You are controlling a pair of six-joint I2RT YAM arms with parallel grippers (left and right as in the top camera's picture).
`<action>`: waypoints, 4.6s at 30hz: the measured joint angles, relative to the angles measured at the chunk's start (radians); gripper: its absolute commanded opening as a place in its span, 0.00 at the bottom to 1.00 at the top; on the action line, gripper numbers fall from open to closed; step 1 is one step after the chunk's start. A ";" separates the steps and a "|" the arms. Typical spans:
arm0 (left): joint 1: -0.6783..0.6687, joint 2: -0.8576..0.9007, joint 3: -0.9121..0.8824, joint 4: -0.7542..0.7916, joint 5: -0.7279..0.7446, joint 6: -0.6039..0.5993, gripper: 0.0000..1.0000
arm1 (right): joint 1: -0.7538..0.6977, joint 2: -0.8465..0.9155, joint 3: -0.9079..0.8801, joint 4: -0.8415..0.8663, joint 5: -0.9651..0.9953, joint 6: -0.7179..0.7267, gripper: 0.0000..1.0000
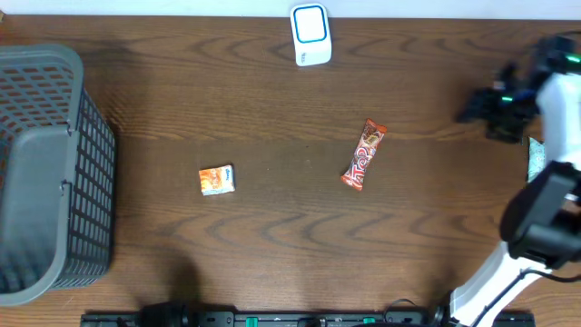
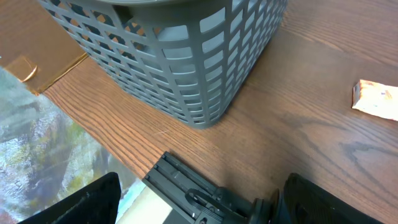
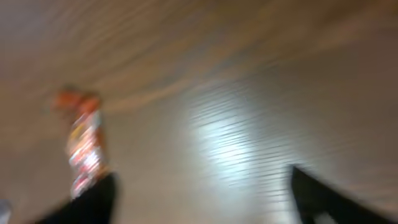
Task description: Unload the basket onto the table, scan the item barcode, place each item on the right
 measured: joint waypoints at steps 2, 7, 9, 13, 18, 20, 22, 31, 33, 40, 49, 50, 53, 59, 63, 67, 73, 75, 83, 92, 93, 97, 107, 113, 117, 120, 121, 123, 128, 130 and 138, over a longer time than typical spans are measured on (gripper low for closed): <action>0.000 0.000 0.000 0.000 0.000 0.000 0.84 | 0.113 0.000 0.000 0.002 -0.037 -0.001 0.87; 0.000 0.000 0.000 0.000 0.000 0.000 0.84 | 0.316 0.000 0.000 -0.066 0.026 0.021 0.99; 0.000 0.000 0.000 0.000 0.000 0.000 0.84 | 0.415 0.000 0.000 -0.074 0.133 0.041 0.99; 0.000 0.000 0.000 0.000 0.000 0.000 0.84 | 0.642 0.000 -0.001 -0.069 0.385 0.087 0.99; 0.000 0.000 0.000 0.000 0.000 0.000 0.84 | 0.892 -0.001 -0.063 -0.039 0.693 0.159 0.99; 0.000 0.000 0.000 0.000 0.000 0.000 0.84 | 0.963 -0.003 -0.126 -0.040 0.800 0.189 0.99; 0.000 0.000 0.000 0.000 0.000 0.000 0.84 | 1.004 -0.003 -0.186 -0.032 0.861 0.205 0.99; 0.000 0.000 0.000 0.000 0.000 0.000 0.84 | 1.084 -0.003 -0.449 0.202 1.027 0.199 0.99; 0.000 0.000 0.000 0.000 0.000 0.000 0.84 | 1.088 -0.003 -0.484 0.254 1.044 0.173 0.99; 0.000 0.000 0.000 0.000 0.000 0.000 0.84 | 1.085 -0.016 -0.552 0.419 1.118 0.049 0.99; 0.000 0.000 0.000 0.000 0.000 0.000 0.84 | 1.052 0.022 -0.550 0.415 1.176 -0.013 0.63; 0.000 0.000 0.000 0.000 0.000 0.000 0.84 | 1.048 0.037 -0.546 0.409 1.182 -0.016 0.44; 0.000 0.000 0.000 0.000 0.000 0.000 0.84 | 1.046 0.096 -0.544 0.407 1.205 -0.023 0.07; 0.000 0.000 0.000 0.000 0.000 0.000 0.84 | 1.054 0.140 -0.544 0.393 1.234 0.001 0.01; 0.000 0.000 0.000 0.000 0.000 0.000 0.84 | 1.066 0.143 -0.495 0.288 1.159 0.030 0.01; 0.000 0.000 0.000 0.000 0.000 0.000 0.84 | 1.078 0.124 -0.382 0.161 0.951 0.063 0.01; 0.000 0.000 0.000 0.000 0.000 0.000 0.84 | 1.073 -0.080 -0.169 0.069 0.413 0.061 0.01; 0.000 0.000 0.000 0.000 0.000 0.000 0.84 | 1.064 -0.180 -0.133 0.053 0.270 0.059 0.01; 0.000 0.000 0.000 0.000 0.000 0.000 0.84 | 0.927 -0.367 -0.142 0.042 -0.247 0.006 0.01; 0.000 0.000 0.000 0.000 0.000 0.000 0.84 | 0.817 -0.228 -0.456 0.436 -0.683 -0.049 0.01; 0.000 0.000 0.000 0.000 0.000 0.000 0.84 | 0.809 -0.211 -0.470 0.439 -0.706 -0.049 0.01; 0.000 0.000 0.000 0.000 0.000 0.000 0.84 | 0.766 -0.136 -0.513 0.444 -0.768 -0.064 0.01; 0.000 0.000 0.000 0.000 0.000 0.000 0.84 | 0.580 -0.020 -0.536 0.338 -0.593 -0.105 0.94; 0.000 0.000 0.000 0.000 0.000 0.000 0.84 | 0.526 -0.021 -0.534 0.301 -0.397 -0.105 0.99; 0.000 0.000 0.000 0.000 0.000 0.000 0.84 | 0.510 -0.035 -0.517 0.288 -0.338 -0.100 0.82; 0.000 0.000 0.000 0.000 0.000 0.000 0.84 | 0.488 -0.035 -0.492 0.251 -0.285 -0.098 0.01; 0.000 0.000 0.000 0.000 0.000 0.000 0.84 | 0.483 -0.035 -0.483 0.240 -0.278 -0.098 0.01; 0.000 0.000 0.000 0.000 0.000 0.000 0.84 | 0.467 -0.039 -0.453 0.204 -0.283 -0.097 0.01; 0.000 0.000 0.000 0.000 0.000 0.000 0.84 | 0.466 -0.079 -0.421 0.193 -0.427 -0.108 0.01; 0.000 0.000 0.000 0.000 0.000 0.000 0.84 | 0.467 -0.092 -0.421 0.206 -0.491 -0.116 0.01; 0.000 0.000 0.000 0.000 0.000 0.000 0.84 | 0.482 -0.064 -0.487 0.390 -0.696 -0.136 0.01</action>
